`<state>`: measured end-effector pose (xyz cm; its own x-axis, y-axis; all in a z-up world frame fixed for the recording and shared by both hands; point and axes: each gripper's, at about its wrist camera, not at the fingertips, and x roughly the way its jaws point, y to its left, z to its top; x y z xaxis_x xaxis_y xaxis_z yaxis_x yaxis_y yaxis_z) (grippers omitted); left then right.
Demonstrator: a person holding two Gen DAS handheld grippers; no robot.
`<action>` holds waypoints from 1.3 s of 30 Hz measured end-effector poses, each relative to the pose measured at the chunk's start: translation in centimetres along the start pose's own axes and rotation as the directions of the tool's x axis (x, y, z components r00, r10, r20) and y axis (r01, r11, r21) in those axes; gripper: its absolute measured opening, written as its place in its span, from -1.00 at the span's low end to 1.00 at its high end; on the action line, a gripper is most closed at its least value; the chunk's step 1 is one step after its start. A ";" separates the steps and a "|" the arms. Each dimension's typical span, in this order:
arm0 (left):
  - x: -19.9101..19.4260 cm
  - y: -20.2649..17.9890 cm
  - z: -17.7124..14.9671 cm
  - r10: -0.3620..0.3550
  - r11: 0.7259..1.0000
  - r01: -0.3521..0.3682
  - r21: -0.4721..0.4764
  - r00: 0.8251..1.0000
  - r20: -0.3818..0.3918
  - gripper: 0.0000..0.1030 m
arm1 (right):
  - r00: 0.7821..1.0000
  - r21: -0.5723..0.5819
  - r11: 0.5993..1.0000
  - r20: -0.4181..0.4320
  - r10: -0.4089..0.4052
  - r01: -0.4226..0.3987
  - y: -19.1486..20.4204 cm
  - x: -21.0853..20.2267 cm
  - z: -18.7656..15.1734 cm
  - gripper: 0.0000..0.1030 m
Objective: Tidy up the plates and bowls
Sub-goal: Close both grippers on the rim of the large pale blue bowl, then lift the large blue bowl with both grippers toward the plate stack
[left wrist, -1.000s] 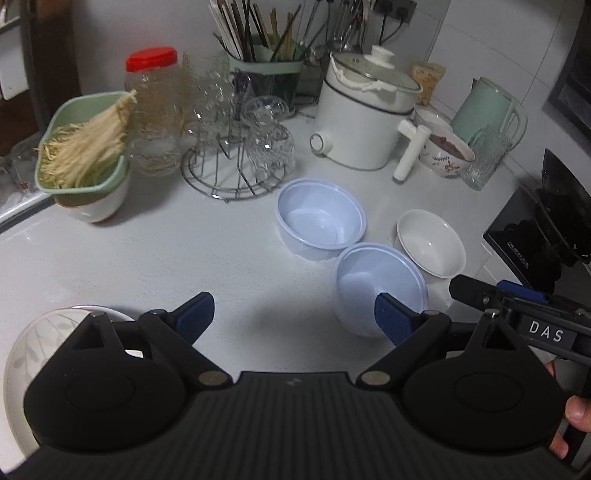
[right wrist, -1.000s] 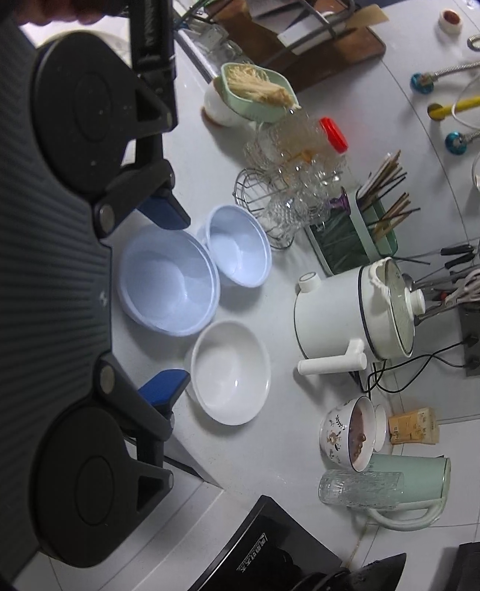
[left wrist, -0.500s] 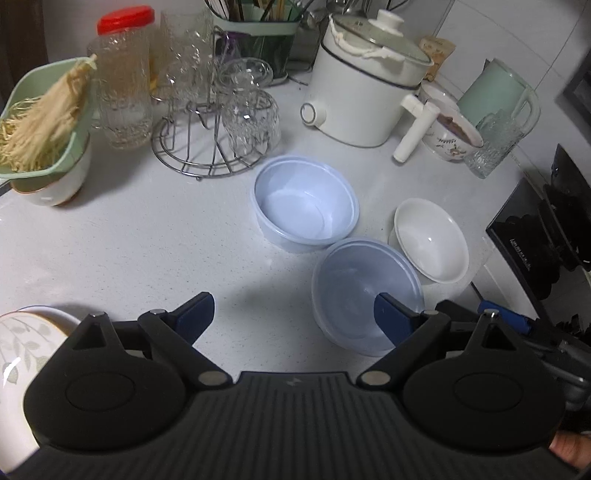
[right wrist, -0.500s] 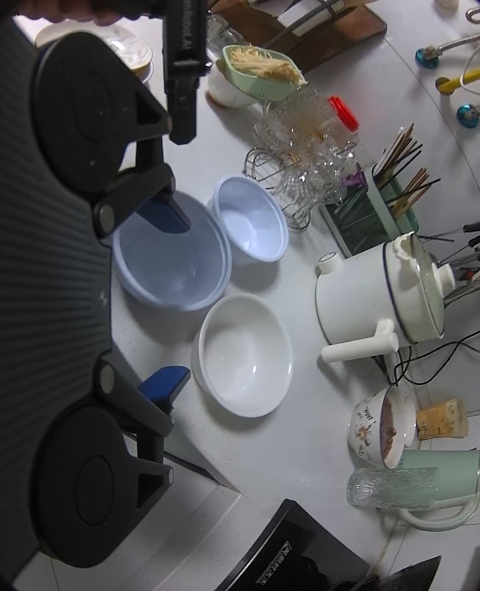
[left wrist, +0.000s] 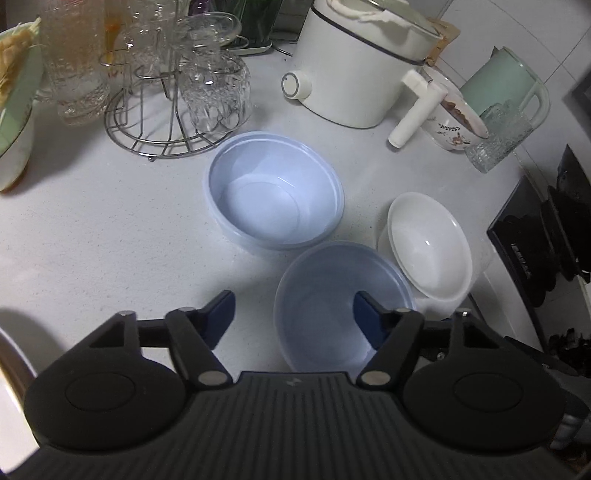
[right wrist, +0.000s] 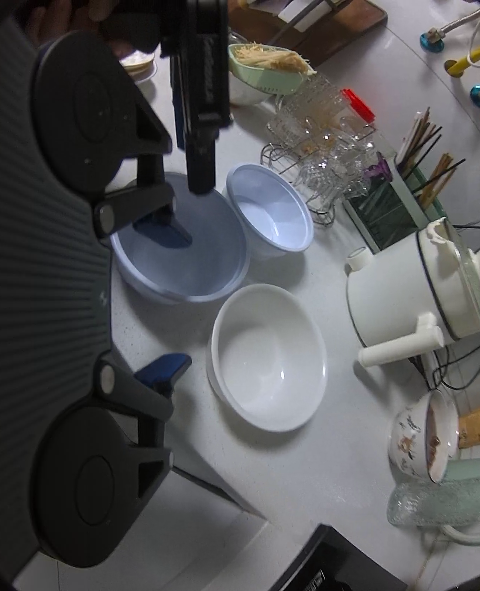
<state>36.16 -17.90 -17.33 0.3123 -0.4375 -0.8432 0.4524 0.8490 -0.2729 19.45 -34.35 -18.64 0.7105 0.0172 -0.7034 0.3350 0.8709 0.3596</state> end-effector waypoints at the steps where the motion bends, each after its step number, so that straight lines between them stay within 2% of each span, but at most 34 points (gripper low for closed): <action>1: 0.4 -0.2 0.0 0.012 1.000 -0.012 0.005 1.000 -0.004 0.35 | 1.000 -0.004 1.000 -0.008 0.004 -0.004 0.1 0.3 0.1 0.14; 3: 1.0 -0.1 0.0 0.031 1.000 -0.031 0.001 0.999 -0.016 0.31 | 1.000 -0.014 1.000 -0.023 0.004 -0.004 0.3 0.8 0.2 0.13; 7: 1.7 0.5 -0.1 0.043 0.999 -0.044 -0.024 0.998 -0.039 0.09 | 0.998 -0.020 1.000 -0.053 0.014 -0.015 0.4 1.6 0.2 0.09; 12: 2.0 0.6 0.0 0.031 0.999 -0.032 -0.022 0.998 -0.050 -0.15 | 0.997 -0.001 1.000 -0.072 0.026 -0.026 0.3 2.1 0.1 -0.35; 14: 2.1 0.6 0.1 0.024 0.999 -0.026 -0.026 0.998 -0.061 -0.26 | 0.997 0.004 1.000 -0.077 0.029 -0.029 0.2 2.3 0.1 -0.44; 21: 2.1 1.7 0.0 -0.035 0.995 0.027 -0.097 0.996 -0.082 -0.31 | 0.995 0.005 0.999 -0.096 0.041 -0.041 0.4 2.5 0.1 -0.46; 24: 2.1 1.3 -0.2 -0.049 0.995 0.042 -0.088 0.996 -0.079 -0.45 | 0.994 0.001 0.999 -0.102 0.037 -0.037 0.5 2.6 0.1 -0.62; 29: 1.8 1.2 -0.4 -0.032 0.997 0.027 -0.072 0.997 -0.073 -0.59 | 0.995 -0.019 0.999 -0.100 0.026 -0.028 0.8 2.6 0.1 -0.63; 33: 0.9 2.0 -0.7 -0.043 0.994 0.034 -0.107 0.996 -0.082 -0.61 | 0.993 -0.029 0.999 -0.109 0.040 -0.044 1.1 2.5 0.2 -0.63; 39: -1.7 3.7 -1.3 -0.004 0.990 -0.004 -0.140 0.998 -0.056 -0.61 | 0.988 -0.068 0.993 -0.121 0.092 -0.101 2.9 2.3 0.5 -0.63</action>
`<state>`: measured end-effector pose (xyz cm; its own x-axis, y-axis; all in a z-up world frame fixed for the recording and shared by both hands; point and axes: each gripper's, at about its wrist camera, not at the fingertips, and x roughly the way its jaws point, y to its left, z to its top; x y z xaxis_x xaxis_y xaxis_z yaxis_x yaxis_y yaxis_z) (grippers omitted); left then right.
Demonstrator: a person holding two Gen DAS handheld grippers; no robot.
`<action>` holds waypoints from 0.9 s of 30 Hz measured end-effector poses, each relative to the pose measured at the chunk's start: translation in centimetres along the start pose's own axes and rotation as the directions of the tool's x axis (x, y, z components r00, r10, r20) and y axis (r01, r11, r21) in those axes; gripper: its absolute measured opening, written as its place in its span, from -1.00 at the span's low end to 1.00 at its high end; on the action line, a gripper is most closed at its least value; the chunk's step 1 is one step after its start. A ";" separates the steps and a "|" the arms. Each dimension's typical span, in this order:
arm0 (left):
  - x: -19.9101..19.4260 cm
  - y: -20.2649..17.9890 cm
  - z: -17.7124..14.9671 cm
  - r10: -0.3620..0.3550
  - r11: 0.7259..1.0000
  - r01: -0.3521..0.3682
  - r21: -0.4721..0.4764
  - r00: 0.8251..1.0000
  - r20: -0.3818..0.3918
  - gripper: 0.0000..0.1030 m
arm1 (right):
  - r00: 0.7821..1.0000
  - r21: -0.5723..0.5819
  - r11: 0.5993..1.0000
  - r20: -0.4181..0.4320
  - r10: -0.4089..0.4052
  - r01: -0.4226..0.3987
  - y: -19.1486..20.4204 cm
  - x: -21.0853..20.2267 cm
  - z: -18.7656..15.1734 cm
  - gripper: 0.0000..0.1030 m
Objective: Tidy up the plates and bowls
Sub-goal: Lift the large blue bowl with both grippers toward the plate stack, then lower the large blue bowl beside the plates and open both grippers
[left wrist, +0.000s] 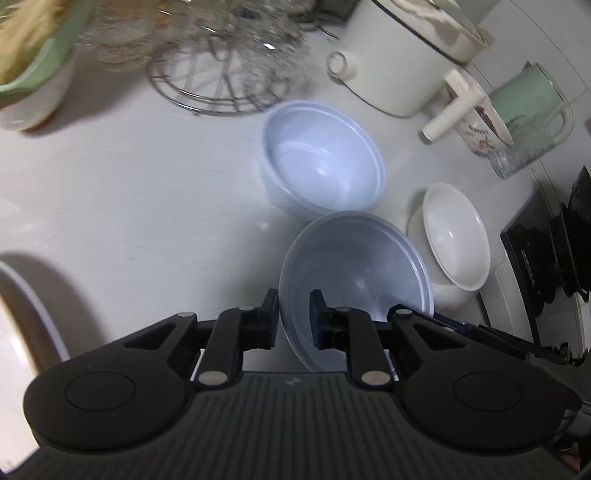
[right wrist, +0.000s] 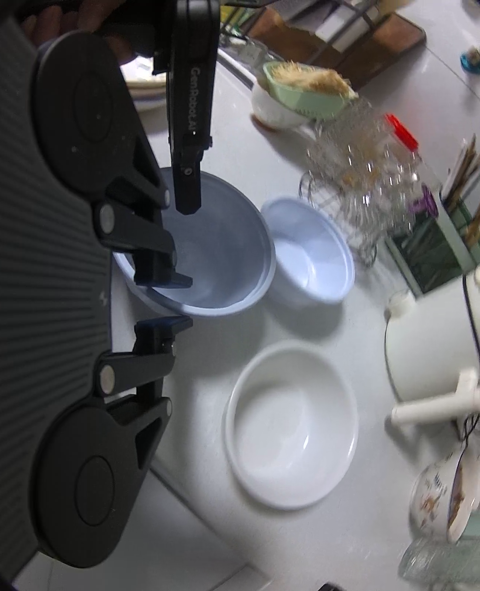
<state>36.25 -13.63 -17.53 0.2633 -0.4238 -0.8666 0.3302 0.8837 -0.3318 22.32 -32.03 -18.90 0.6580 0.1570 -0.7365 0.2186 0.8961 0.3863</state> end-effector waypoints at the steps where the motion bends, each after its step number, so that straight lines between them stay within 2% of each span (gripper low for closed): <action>1: -0.6 0.4 -0.1 0.007 1.000 -0.007 -0.008 1.000 0.014 -0.60 | 1.000 -0.013 1.000 -0.003 0.009 -0.009 0.4 0.1 0.1 -0.63; 11: -4.2 4.4 -1.4 0.087 0.990 -0.078 -0.116 0.994 0.070 -0.60 | 0.991 -0.075 0.991 -0.092 0.101 -0.108 4.5 2.0 0.3 -0.63; 14: -4.6 5.1 -1.6 0.134 0.983 -0.126 -0.130 0.990 0.052 -0.60 | 0.988 -0.107 0.987 -0.106 0.108 -0.119 5.9 2.5 0.0 -0.63; 17: -4.7 5.1 -1.5 0.178 0.980 -0.173 -0.098 0.983 0.045 -0.60 | 0.988 -0.128 0.984 -0.111 0.109 -0.123 7.1 2.8 -0.3 -0.63; 27: -4.0 5.6 -2.0 0.190 0.982 -0.190 -0.023 0.982 -0.006 -0.60 | 0.997 -0.103 0.993 -0.058 0.059 -0.065 8.3 3.6 -0.4 -0.63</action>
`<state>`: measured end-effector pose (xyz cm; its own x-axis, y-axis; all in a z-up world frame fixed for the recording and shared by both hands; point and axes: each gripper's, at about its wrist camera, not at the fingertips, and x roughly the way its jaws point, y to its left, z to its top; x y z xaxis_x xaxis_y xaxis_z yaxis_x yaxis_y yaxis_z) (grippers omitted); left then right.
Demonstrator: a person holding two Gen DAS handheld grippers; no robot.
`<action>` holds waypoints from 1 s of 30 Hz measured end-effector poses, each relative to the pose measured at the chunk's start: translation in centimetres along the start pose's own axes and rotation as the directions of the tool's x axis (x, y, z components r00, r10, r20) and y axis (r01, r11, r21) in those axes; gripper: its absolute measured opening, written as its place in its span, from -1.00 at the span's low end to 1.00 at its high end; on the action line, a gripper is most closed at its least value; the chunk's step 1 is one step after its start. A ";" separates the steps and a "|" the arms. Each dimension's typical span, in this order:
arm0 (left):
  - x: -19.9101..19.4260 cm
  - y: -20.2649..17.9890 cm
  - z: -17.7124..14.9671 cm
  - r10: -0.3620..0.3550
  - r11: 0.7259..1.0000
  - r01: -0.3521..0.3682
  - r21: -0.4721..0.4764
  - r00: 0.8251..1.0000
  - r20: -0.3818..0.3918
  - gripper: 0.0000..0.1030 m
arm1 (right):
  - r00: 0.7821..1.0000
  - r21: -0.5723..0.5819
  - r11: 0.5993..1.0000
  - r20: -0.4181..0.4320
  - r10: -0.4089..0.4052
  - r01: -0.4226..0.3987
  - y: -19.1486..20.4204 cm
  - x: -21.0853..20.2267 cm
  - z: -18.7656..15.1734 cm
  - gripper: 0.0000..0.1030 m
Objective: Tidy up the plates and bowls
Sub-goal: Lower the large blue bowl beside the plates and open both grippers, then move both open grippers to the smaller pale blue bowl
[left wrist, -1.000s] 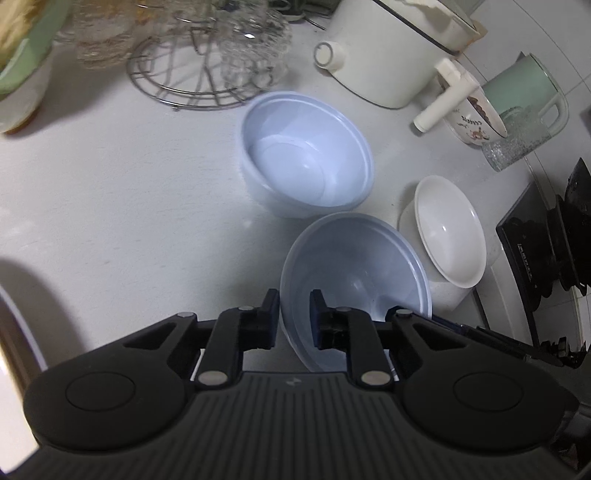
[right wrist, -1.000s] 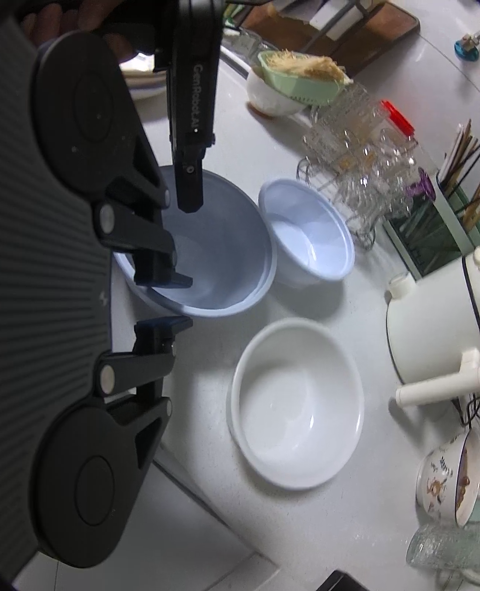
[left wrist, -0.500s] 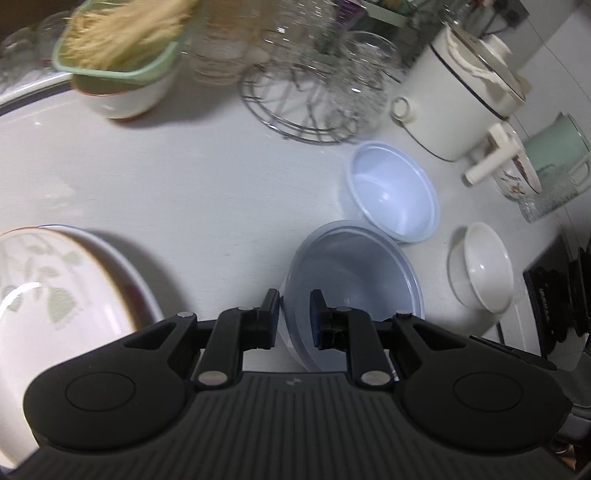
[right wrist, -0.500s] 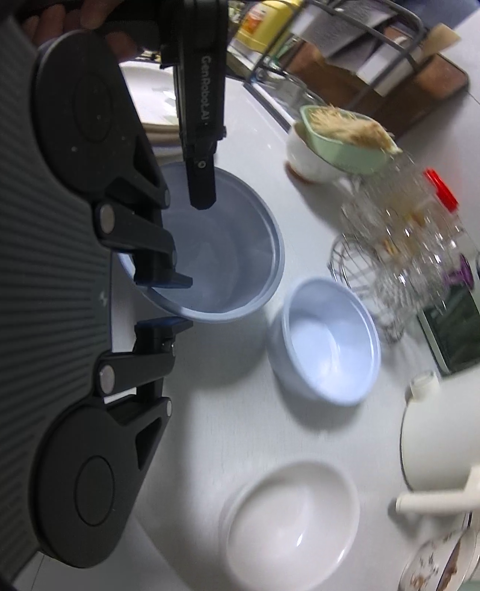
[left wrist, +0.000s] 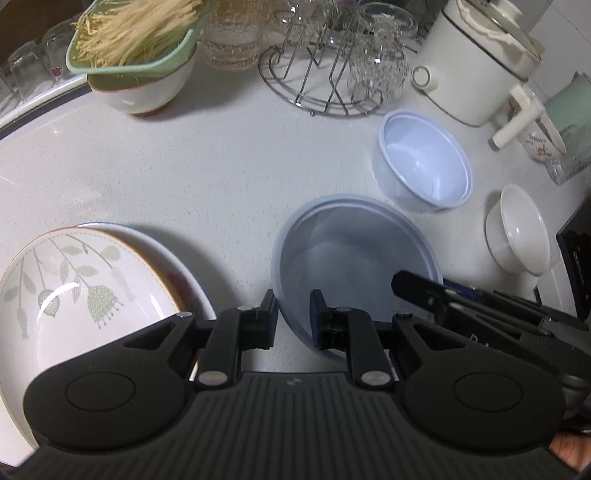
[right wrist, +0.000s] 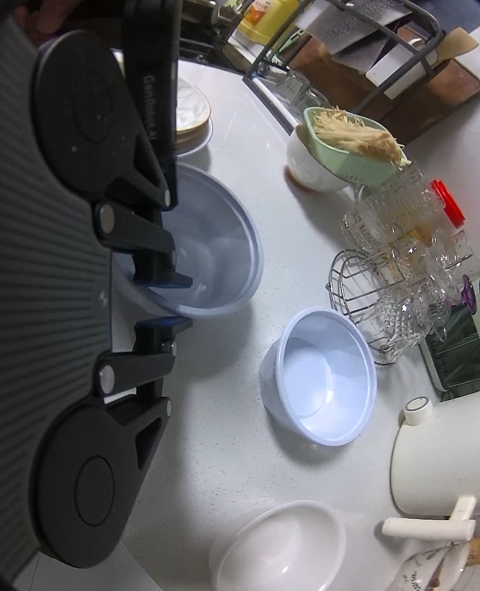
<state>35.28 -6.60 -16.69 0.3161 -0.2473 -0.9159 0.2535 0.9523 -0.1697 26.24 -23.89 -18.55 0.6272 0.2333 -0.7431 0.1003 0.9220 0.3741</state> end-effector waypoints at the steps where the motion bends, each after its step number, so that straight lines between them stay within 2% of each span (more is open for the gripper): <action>1: 0.2 0.0 -0.1 0.008 1.000 -0.008 0.008 1.000 -0.003 -0.60 | 1.000 0.005 1.000 0.003 -0.001 0.001 0.1 0.2 -0.1 -0.63; 7: 0.6 0.2 -0.1 0.032 0.999 -0.031 0.037 0.999 -0.016 -0.60 | 1.000 0.076 0.997 0.010 0.007 -0.008 -0.4 1.1 -0.8 -0.63; 10: 0.2 0.2 0.0 0.038 0.998 -0.038 0.042 0.999 -0.008 -0.57 | 1.000 0.069 0.998 0.017 -0.003 0.002 -0.3 1.0 -0.9 -0.60; 14: -0.6 0.4 0.3 0.053 0.998 -0.053 0.035 0.999 0.003 -0.41 | 0.999 0.055 0.998 0.043 -0.023 0.020 -0.3 0.2 -0.7 -0.59; 16: -1.3 0.5 0.4 0.057 0.998 -0.058 0.030 0.998 0.016 -0.33 | 0.998 0.051 0.998 0.053 -0.028 0.025 -0.3 -0.3 -0.4 -0.50; 17: -1.8 0.5 0.5 0.059 0.998 -0.060 0.031 0.998 0.026 -0.26 | 0.998 0.053 0.998 0.061 -0.031 0.028 -0.4 -0.6 -0.3 -0.30; 18: -2.2 0.5 0.7 0.060 0.998 -0.061 0.032 0.998 0.035 -0.24 | 0.997 0.057 0.998 0.071 -0.031 0.027 -0.5 -1.0 -0.2 0.00; 20: -3.1 0.4 0.9 0.056 0.998 -0.058 0.034 0.997 0.054 -0.14 | 0.995 0.066 0.998 0.096 -0.031 0.025 -0.6 -1.8 0.0 0.29; 23: -4.8 0.2 1.2 0.047 0.998 -0.050 0.035 0.995 0.092 -0.05 | 0.992 0.044 0.998 0.123 -0.039 0.033 -0.4 -3.1 0.3 0.30; 30: -8.4 -0.8 1.8 0.009 0.998 -0.018 0.055 0.987 0.162 -0.01 | 0.977 -0.019 0.999 0.212 -0.032 0.037 0.8 -6.7 1.6 0.30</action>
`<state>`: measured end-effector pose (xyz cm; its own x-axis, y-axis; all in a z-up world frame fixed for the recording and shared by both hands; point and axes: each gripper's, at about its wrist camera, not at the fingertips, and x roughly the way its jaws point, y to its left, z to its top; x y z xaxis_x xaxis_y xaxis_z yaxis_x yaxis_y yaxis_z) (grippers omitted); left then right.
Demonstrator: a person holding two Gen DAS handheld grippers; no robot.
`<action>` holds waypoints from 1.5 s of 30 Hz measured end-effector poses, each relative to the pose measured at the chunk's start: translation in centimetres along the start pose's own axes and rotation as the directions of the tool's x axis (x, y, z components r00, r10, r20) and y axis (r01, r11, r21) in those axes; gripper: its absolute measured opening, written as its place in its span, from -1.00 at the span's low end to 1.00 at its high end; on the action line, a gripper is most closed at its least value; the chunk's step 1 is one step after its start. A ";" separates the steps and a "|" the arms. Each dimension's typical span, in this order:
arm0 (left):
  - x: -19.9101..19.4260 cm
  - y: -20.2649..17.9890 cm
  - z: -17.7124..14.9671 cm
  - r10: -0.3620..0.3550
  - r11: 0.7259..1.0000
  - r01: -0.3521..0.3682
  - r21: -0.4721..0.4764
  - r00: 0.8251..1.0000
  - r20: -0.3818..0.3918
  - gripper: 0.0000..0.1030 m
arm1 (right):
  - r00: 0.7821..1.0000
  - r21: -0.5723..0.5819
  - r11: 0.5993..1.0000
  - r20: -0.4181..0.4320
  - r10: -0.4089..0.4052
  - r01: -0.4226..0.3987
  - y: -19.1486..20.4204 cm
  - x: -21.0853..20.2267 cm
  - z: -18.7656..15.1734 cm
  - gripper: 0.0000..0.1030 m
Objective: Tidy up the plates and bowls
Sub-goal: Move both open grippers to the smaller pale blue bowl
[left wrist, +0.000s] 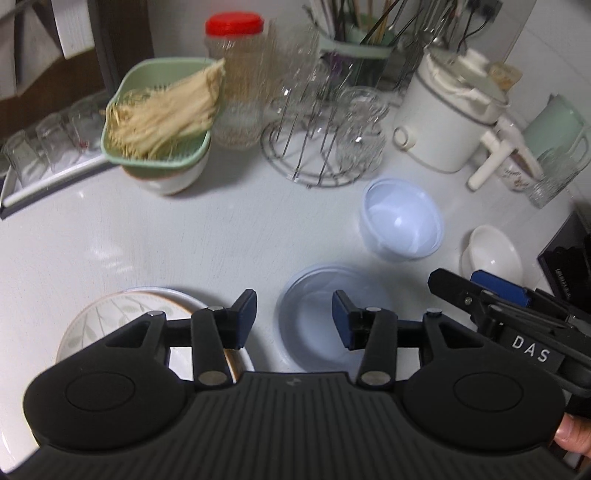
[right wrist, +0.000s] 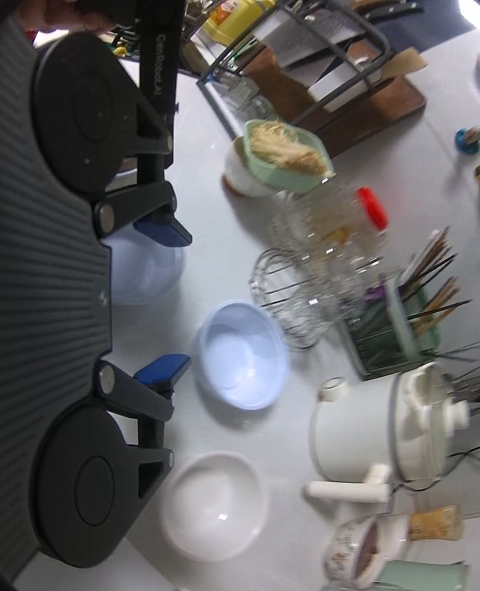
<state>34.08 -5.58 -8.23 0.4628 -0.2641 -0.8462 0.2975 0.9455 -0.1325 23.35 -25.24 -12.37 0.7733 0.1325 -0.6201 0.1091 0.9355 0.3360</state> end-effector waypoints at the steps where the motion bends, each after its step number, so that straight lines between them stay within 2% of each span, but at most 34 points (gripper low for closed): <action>1: -0.5 -0.2 0.2 -0.005 1.000 0.005 0.005 1.000 0.010 -0.01 | 1.000 -0.009 1.000 0.015 0.003 -0.003 0.1 -0.6 0.3 0.30; 6: -2.6 -1.1 0.5 -0.022 0.999 0.020 0.030 0.998 0.060 0.06 | 0.998 -0.025 1.000 0.054 0.020 -0.019 0.5 -2.5 1.5 0.30; 15: -4.8 -2.4 0.5 -0.066 0.996 0.061 0.061 0.994 0.093 0.11 | 0.995 -0.043 0.999 0.100 0.013 -0.009 0.6 -4.9 2.3 0.30; 20: -5.0 -2.5 0.5 -0.076 0.996 0.070 0.060 0.992 0.101 0.19 | 0.993 -0.058 0.998 0.117 0.009 -0.002 0.3 -5.7 2.5 0.30; 28: -4.8 -4.1 0.8 -0.101 0.990 0.088 0.111 0.988 0.118 0.22 | 0.990 -0.067 0.997 0.134 -0.032 0.041 -0.4 -6.4 2.6 0.29; 34: -4.3 -5.7 0.9 -0.103 0.987 0.086 0.133 0.987 0.124 0.37 | 0.989 -0.062 0.995 0.130 -0.067 0.076 -2.0 -6.7 2.8 0.29; 35: -4.1 -6.0 0.9 -0.100 0.987 0.083 0.139 0.988 0.119 0.47 | 0.989 -0.061 0.995 0.130 -0.069 0.077 -2.2 -6.8 2.8 0.31; 37: -3.3 -6.5 0.9 -0.093 0.985 0.079 0.153 0.992 0.086 0.61 | 0.988 -0.058 0.994 0.135 -0.079 0.088 -2.7 -6.8 2.9 0.59; 38: -2.8 -6.7 0.8 -0.081 0.986 0.069 0.154 0.994 0.074 0.62 | 0.986 -0.054 0.994 0.137 -0.092 0.100 -2.9 -6.8 2.9 0.76; 39: -2.6 -6.7 0.7 -0.074 0.987 0.063 0.149 0.995 0.068 0.62 | 0.986 -0.050 0.993 0.135 -0.096 0.104 -3.2 -6.8 2.9 0.83; 45: -1.3 -7.1 0.9 -0.065 0.990 0.056 0.132 0.996 0.062 0.68 | 0.988 -0.029 0.993 0.110 -0.107 0.111 -4.8 -6.4 2.9 0.83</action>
<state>32.10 -12.10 -5.72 0.4933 -0.3362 -0.8023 0.4309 0.8956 -0.1104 19.71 -31.55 -8.01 0.8212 -0.0052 -0.5707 0.1760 0.9535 0.2446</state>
